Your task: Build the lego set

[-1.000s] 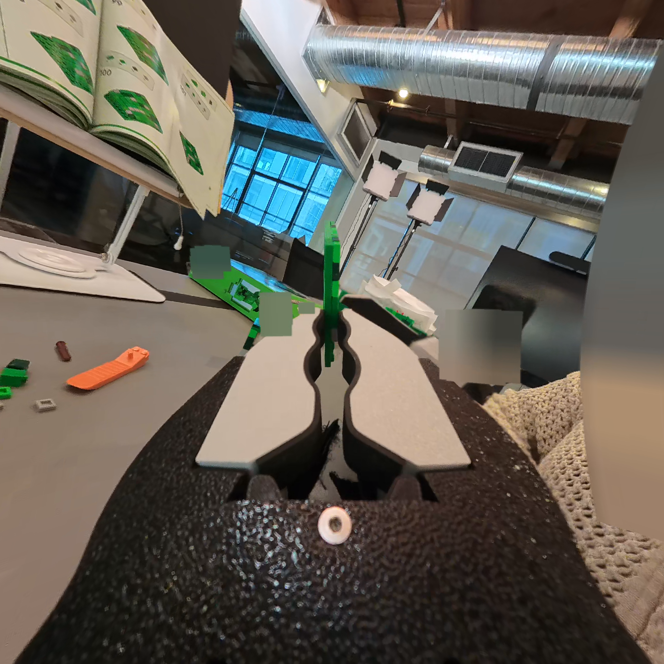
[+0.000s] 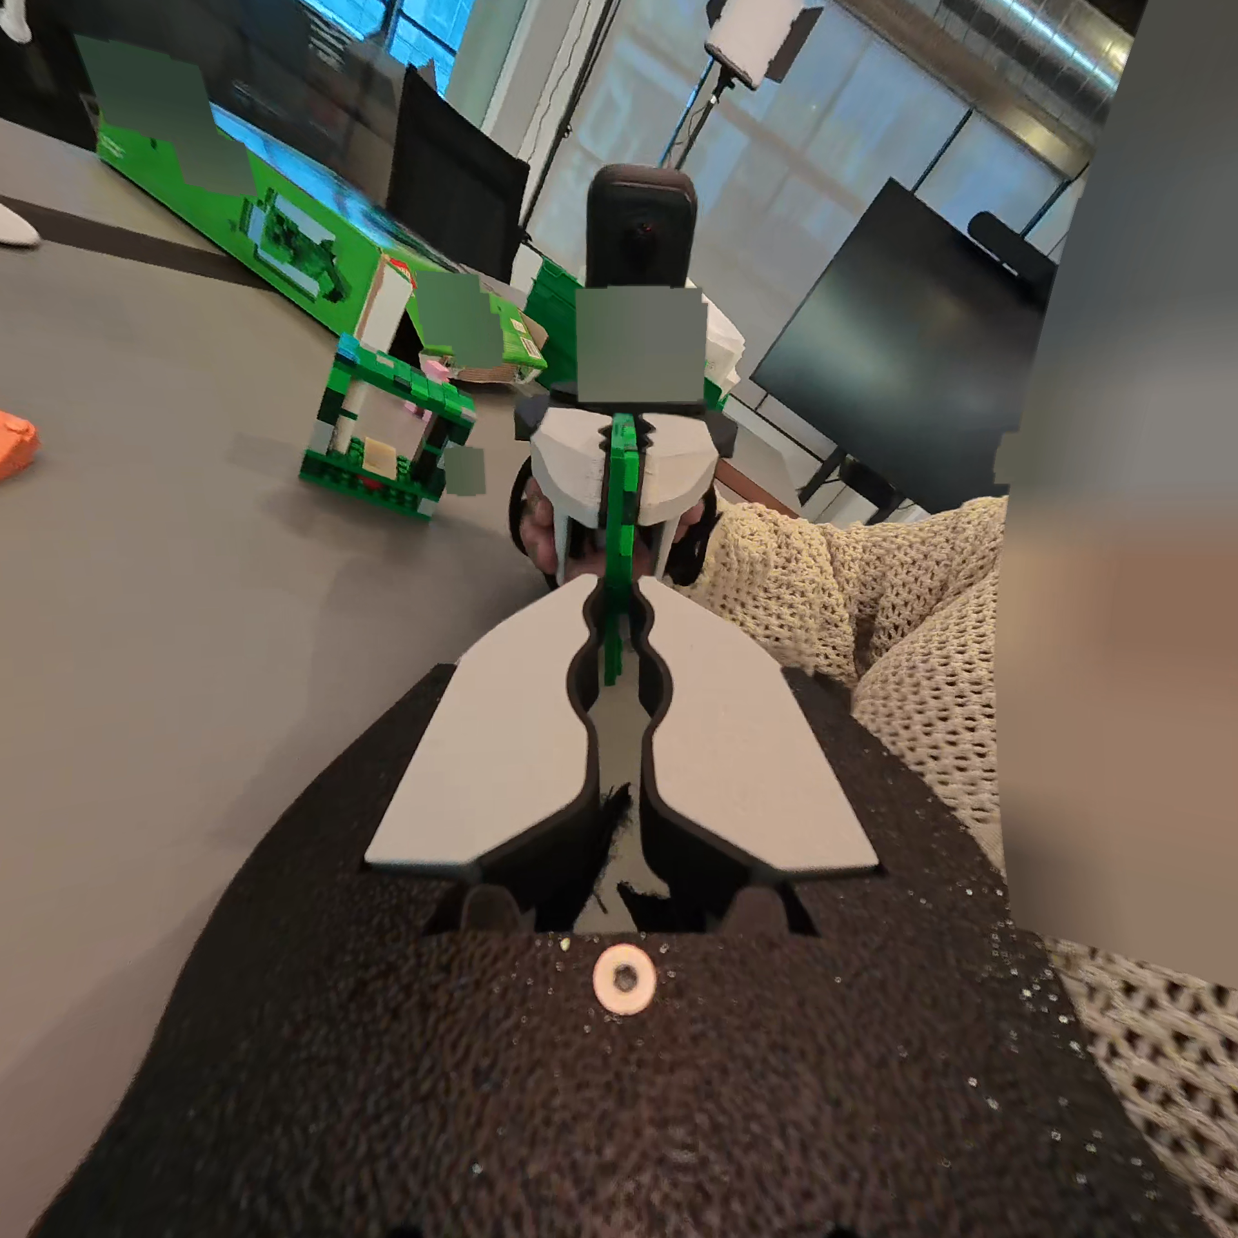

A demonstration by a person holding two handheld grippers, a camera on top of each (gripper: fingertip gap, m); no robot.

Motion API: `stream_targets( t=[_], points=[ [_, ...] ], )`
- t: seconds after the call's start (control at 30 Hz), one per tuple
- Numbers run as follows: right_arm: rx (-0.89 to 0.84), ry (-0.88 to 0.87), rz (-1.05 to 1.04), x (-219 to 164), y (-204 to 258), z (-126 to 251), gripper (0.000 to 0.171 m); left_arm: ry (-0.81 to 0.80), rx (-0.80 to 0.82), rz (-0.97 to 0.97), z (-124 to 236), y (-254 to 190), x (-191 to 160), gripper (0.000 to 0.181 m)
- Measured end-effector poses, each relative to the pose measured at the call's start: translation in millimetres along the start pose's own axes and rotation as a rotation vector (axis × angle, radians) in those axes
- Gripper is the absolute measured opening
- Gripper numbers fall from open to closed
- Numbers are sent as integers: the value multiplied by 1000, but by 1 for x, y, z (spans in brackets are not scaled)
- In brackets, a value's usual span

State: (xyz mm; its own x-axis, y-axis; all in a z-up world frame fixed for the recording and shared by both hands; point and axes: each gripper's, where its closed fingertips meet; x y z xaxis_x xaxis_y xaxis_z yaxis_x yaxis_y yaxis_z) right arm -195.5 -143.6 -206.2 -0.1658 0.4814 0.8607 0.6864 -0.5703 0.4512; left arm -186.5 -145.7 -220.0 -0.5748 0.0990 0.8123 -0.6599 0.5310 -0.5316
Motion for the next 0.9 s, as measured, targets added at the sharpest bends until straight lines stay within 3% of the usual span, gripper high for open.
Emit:
stream_targets(
  t=[0.07,0.13,0.27,0.4,0.57,0.7,0.8,0.9],
  points=[
    [-27,-19,17,3,-3,-1,6,-29,36,-61,0,4,4,7],
    [-78,-42,60,5,-8,-1,7,-28,91,-151,1,9,7,21],
    [-195,-148,107,17,-21,3,6,-5,300,-445,3,26,11,37],
    [-262,-220,177,20,-22,1,7,44,489,-700,2,36,14,36],
    [-310,-279,313,25,-16,-3,7,47,576,-904,-3,30,20,23],
    [-319,-301,401,28,-10,-3,7,23,598,-968,-4,24,25,23],
    [-332,-291,480,29,-7,-3,7,-52,582,-1016,-3,13,35,13],
    [-322,-289,480,27,-6,-4,7,-44,593,-1015,-2,15,34,19]
  ],
)
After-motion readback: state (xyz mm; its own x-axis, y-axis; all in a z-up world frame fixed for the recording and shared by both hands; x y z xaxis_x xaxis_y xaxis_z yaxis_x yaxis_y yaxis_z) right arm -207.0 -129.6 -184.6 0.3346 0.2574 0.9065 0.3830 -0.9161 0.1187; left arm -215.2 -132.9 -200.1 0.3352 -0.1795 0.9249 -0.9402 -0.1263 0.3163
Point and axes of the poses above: each gripper's, where its closed fingertips meet, z back along the fingers, x out of its top, y = z × x across the jaws, and after that the axes turned 15 degrees about -y, right-handed
